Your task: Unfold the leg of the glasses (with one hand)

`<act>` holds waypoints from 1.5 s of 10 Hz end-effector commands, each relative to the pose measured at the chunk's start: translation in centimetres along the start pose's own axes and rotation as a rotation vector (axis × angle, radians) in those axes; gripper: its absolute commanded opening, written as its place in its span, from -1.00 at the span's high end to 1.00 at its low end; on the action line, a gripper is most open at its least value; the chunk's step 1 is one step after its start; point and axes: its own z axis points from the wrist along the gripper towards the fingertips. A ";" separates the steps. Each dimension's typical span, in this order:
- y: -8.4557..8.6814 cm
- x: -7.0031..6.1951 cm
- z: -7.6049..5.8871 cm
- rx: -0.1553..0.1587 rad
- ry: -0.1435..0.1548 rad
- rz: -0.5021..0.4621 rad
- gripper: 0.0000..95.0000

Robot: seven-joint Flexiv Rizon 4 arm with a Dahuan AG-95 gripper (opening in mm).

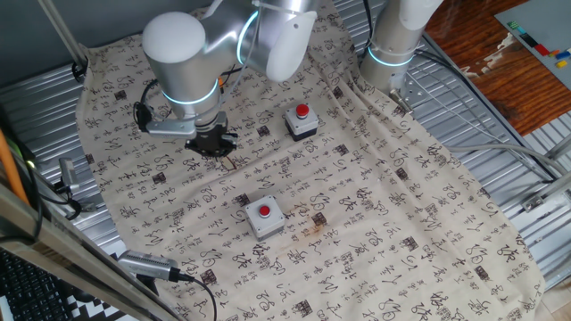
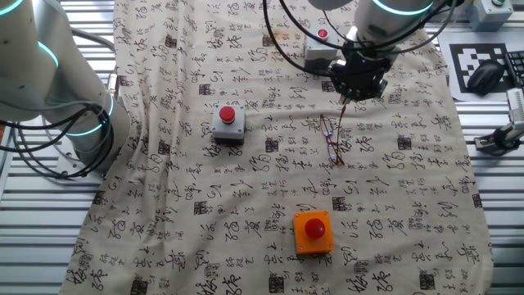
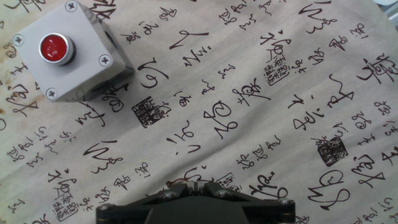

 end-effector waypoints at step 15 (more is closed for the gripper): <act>-0.4 1.2 -0.2 0.008 0.032 -0.041 1.00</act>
